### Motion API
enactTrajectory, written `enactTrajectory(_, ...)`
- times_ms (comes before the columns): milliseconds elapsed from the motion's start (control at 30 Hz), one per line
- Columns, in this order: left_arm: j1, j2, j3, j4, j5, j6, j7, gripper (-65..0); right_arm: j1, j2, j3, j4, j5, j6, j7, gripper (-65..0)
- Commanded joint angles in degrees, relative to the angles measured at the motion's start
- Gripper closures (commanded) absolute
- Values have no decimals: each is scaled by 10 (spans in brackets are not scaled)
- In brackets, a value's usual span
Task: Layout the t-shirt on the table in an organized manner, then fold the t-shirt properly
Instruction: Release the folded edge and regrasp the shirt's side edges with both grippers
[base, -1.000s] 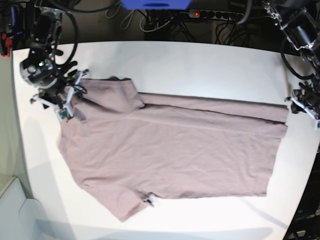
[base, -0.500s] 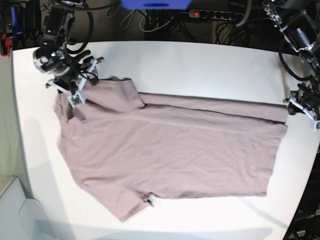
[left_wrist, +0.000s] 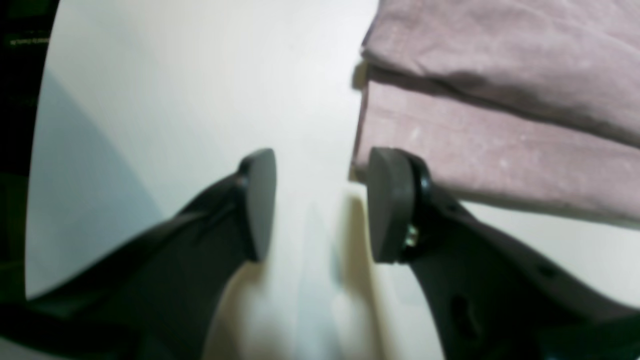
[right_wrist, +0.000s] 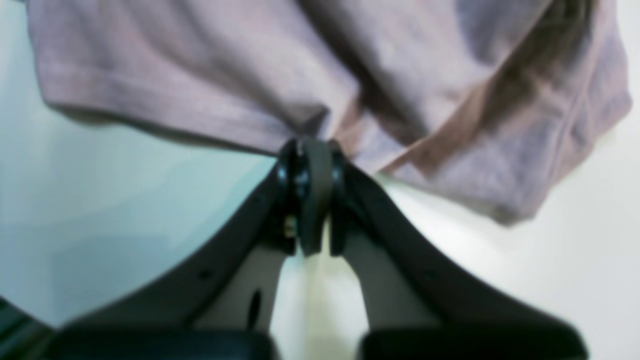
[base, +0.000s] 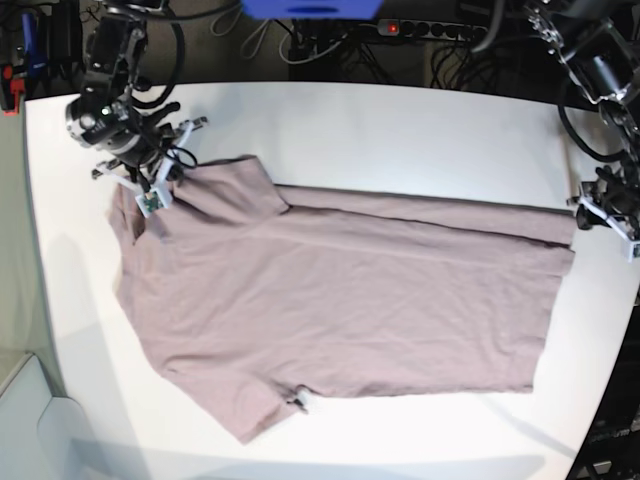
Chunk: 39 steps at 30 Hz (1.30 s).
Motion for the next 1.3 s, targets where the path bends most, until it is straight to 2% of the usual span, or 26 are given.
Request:
enactTrajectory(0, -8, -13, -2, 13, -6, 1, -11, -292, 4, 5, 0, 30, 5, -5, 12, 0)
enactTrajectory(133, -8, -13, -3, 14, -6, 1, -11, -292, 9, 5, -5, 83, 5, -5, 12, 0)
enactTrajectory(233, -7, -13, -3, 14, -6, 1, -11, -292, 46, 8, -23, 84, 5, -5, 12, 0)
enactTrajectory(433, -5, -14, -3, 14, -6, 1, -10, -293, 131, 19, -53, 29, 4, -5, 12, 0)
enactTrajectory(633, 5, -16, -4, 15, -6, 1, -9, -294, 213, 27, -51, -50, 4, -5, 12, 0)
enactTrajectory(733, 10, -16, -4, 27, -6, 1, -9, -294, 247, 43, -51, -97, 4, -5, 12, 0)
enactTrajectory(1000, 10, -14, -4, 52, -6, 1, -6, -294, 250, 54, -48, -125, 3, -5, -7, -5)
enactTrajectory(1067, 10, -14, -4, 54, -6, 1, -6, -294, 241, 53, -48, -122, 4, -5, -10, -61)
enactTrajectory(1267, 7, -14, -4, 50, -6, 1, -9, -313, 207, 60, -47, -115, 4, -5, -9, -302)
